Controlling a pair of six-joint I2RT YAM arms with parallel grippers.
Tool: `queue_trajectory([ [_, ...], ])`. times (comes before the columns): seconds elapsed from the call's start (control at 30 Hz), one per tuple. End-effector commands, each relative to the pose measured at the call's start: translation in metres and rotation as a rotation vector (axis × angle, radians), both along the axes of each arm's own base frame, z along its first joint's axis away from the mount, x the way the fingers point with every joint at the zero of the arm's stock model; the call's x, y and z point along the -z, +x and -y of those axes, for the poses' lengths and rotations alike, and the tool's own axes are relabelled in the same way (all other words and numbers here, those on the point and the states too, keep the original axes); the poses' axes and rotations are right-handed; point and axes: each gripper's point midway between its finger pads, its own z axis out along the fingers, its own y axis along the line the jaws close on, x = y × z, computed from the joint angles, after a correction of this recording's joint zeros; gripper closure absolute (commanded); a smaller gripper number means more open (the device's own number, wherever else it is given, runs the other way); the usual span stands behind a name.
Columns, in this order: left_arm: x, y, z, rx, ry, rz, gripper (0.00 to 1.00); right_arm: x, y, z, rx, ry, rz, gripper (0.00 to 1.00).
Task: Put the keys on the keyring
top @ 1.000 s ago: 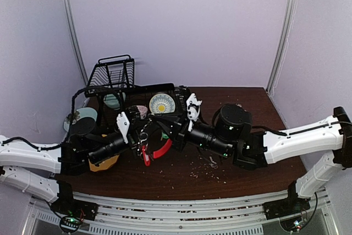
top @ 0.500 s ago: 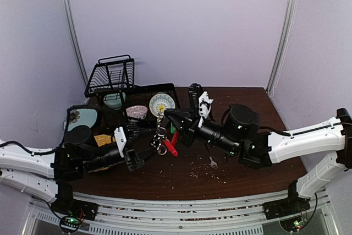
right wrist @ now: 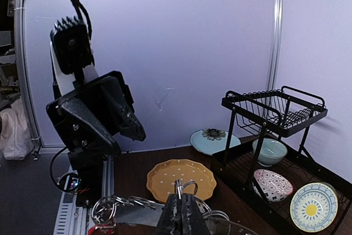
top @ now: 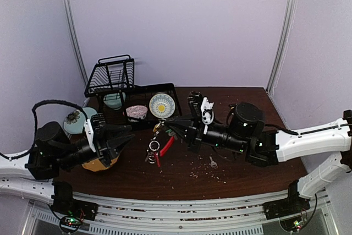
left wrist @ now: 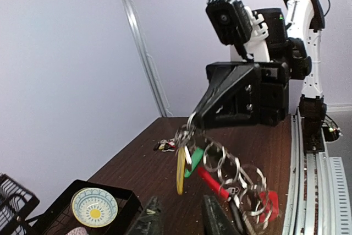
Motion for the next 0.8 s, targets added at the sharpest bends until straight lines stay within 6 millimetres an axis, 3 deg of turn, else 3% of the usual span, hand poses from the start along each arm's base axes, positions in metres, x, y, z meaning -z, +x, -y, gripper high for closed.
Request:
queue_trajectory([
  [0.0,-0.047,-0.020,0.031,0.172,-0.029,0.019,0.75,-0.017,-0.020,-0.003,-0.118,0.021,0.072,1.00],
  [0.13,-0.053,-0.019,0.042,0.187,-0.001,0.008,0.77,-0.016,-0.026,-0.006,-0.157,0.025,0.079,1.00],
  [0.3,-0.034,-0.022,0.058,0.239,0.089,-0.012,0.71,-0.016,-0.026,-0.007,-0.163,0.026,0.076,1.00],
  [0.4,-0.028,-0.014,0.061,0.226,0.105,-0.030,0.70,-0.016,-0.029,-0.007,-0.172,0.028,0.079,1.00],
  [0.57,-0.029,0.007,0.059,0.156,0.110,-0.029,0.79,-0.016,-0.031,-0.007,-0.187,0.023,0.084,1.00],
  [0.77,-0.021,0.008,0.065,0.167,0.128,-0.033,0.80,-0.014,-0.032,-0.009,-0.196,0.021,0.086,1.00],
])
